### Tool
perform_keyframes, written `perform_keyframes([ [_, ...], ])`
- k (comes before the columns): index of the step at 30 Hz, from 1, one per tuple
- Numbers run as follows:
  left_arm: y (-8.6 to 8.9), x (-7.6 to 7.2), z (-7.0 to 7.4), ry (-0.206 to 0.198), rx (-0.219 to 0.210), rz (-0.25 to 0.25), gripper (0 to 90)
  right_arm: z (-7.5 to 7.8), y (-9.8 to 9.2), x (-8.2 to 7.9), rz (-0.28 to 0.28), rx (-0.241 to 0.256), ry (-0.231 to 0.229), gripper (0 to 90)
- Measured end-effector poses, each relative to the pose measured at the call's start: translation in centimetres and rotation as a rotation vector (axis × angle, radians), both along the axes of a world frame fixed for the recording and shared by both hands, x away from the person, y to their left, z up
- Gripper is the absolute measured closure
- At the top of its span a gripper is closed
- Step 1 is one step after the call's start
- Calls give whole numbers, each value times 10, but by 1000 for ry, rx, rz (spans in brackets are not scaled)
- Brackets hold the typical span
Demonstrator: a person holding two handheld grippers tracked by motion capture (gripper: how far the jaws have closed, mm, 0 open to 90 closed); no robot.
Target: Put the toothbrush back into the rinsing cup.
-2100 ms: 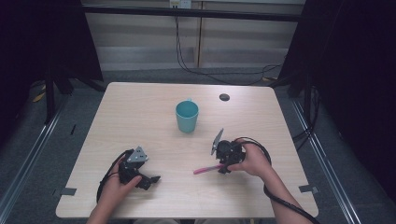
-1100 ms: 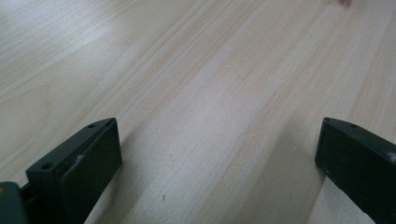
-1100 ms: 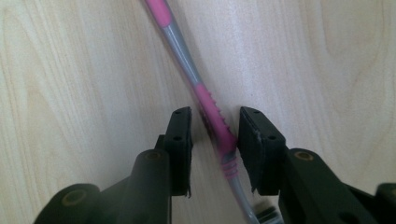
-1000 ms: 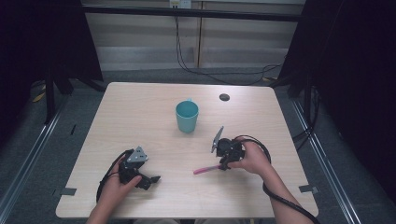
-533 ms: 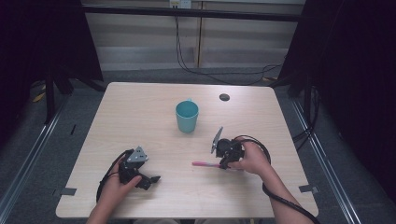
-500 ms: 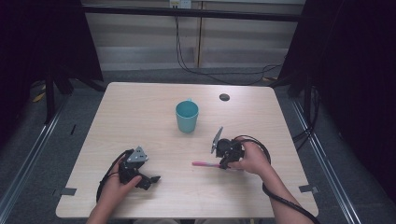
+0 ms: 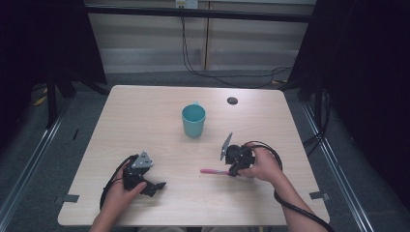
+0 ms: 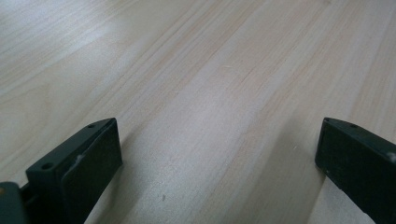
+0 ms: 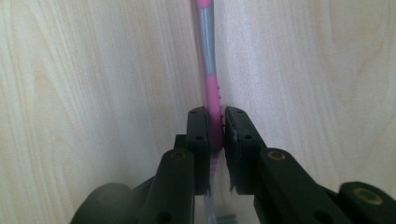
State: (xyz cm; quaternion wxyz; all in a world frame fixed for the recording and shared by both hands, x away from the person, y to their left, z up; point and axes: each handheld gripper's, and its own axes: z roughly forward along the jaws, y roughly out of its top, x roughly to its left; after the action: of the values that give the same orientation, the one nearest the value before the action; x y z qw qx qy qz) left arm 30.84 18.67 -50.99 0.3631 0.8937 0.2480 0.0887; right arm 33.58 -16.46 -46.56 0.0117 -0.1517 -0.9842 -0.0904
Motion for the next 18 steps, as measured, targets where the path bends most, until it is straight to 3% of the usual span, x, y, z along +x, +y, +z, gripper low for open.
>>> perform_keyframes([
  [8, 0, 0, 0, -2, 0, 0, 1, 19, -3, 1, -12, -5, -26, 807],
  [18, -1, 0, 0, 2, -11, 8, 0, 27, 1, -2, 0, -3, -49, 807],
])
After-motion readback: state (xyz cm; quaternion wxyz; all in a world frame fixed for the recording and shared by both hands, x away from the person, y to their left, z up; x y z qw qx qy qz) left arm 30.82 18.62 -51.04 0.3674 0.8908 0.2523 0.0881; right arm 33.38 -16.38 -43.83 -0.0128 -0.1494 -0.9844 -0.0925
